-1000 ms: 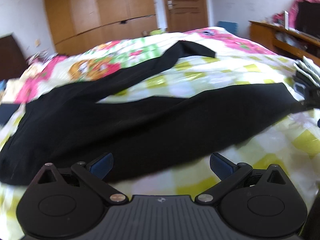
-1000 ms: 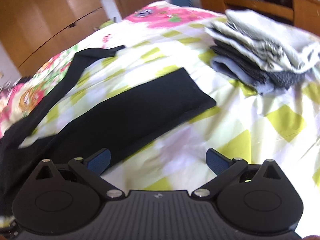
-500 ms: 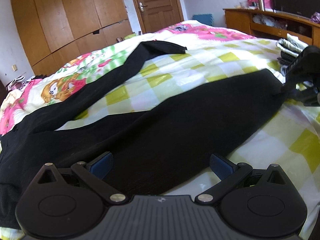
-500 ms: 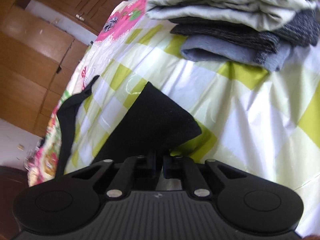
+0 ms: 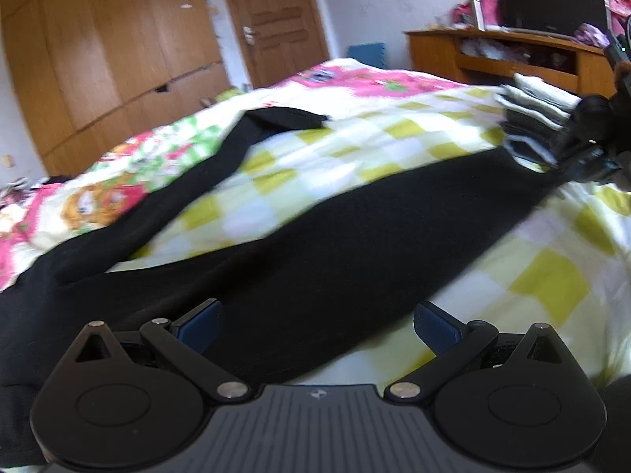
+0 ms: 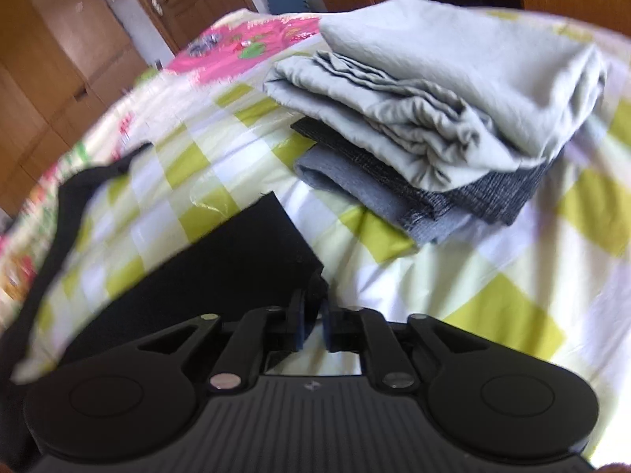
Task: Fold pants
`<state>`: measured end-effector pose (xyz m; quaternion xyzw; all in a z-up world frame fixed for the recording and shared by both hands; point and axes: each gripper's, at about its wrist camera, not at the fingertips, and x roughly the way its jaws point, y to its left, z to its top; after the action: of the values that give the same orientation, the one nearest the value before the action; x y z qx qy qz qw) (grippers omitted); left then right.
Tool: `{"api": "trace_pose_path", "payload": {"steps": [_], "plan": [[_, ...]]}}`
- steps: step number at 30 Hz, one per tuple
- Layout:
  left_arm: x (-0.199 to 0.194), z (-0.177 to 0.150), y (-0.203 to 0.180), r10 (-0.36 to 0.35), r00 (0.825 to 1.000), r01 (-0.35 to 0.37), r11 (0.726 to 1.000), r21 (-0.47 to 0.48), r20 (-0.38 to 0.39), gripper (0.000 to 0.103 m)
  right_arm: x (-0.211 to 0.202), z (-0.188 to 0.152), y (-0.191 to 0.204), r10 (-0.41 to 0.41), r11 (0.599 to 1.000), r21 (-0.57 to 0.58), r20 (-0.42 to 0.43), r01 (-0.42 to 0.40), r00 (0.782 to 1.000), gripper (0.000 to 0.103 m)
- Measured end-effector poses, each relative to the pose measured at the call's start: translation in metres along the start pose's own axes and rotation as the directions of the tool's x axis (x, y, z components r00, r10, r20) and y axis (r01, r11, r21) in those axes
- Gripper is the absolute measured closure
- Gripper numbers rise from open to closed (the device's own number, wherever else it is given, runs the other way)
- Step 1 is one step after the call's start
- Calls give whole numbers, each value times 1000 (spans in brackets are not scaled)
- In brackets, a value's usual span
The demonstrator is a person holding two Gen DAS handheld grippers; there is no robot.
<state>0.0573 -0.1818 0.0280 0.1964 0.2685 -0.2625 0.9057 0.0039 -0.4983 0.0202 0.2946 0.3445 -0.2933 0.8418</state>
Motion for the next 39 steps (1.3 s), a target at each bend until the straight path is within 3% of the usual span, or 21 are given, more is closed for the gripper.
{"api": "trace_pose_path", "payload": {"steps": [2,4,7,9,11,13,15,18,20,22,24,26,27,30,31,32,34,36,39], "plan": [[-9,-11,32,53,999,-53,998,-38,3,0,-21,-8,22,-76,990,-114,87,85,993,87],[-20,-28,71,119,993,-120,989,-83,-10,0,-46,-21,49,-79,968,-225,158,114,984,83],[-36,-58,134,234,971,-239,962,-132,-51,0,-63,-47,110,65,926,-377,114,-18,991,70],[-46,-80,178,320,944,-329,931,-155,-84,0,-61,-76,169,194,855,-491,7,-166,981,70],[-53,-101,219,414,901,-431,888,-162,-129,0,-56,-115,234,306,740,-590,-133,-323,943,67],[-61,-120,259,485,859,-509,843,-174,-163,0,-51,-161,297,384,593,-657,-277,-465,881,64],[-67,-136,296,515,834,-549,811,-205,-198,0,-49,-206,352,417,444,-705,-383,-553,824,64],[-64,-147,341,509,832,-552,801,-232,-222,0,-50,-265,416,429,231,-748,-496,-623,755,61],[-54,-152,361,498,838,-541,812,-220,-222,0,-53,-295,445,424,104,-763,-546,-638,723,49],[-37,-156,375,478,845,-523,830,-191,-240,0,-54,-318,462,421,-7,-779,-572,-627,705,43],[-21,-160,387,422,865,-477,859,-186,-271,1,-56,-335,475,430,-93,-801,-568,-591,702,42],[-7,-165,391,375,880,-435,882,-179,-290,9,-53,-349,486,432,-128,-831,-538,-541,724,43],[-6,-168,389,370,883,-430,885,-180,-290,9,-48,-355,492,420,-127,-840,-528,-528,738,43],[-12,-172,390,357,887,-423,882,-207,-292,26,-38,-358,504,379,-57,-830,-533,-555,757,56],[-14,-173,393,350,887,-421,880,-220,-300,38,-39,-357,506,372,-47,-830,-531,-556,761,69],[-17,-174,395,334,892,-411,881,-236,-305,41,-41,-356,504,361,-45,-815,-552,-577,752,82],[-26,-177,396,324,894,-407,876,-259,-309,42,-49,-358,503,333,-35,-781,-597,-623,730,82],[-32,-180,395,322,891,-408,876,-257,-320,43,-56,-367,501,319,-71,-783,-605,-618,730,82],[-45,-188,388,331,879,-422,875,-238,-342,43,-66,-377,496,303,-70,-749,-645,-659,701,82]]}}
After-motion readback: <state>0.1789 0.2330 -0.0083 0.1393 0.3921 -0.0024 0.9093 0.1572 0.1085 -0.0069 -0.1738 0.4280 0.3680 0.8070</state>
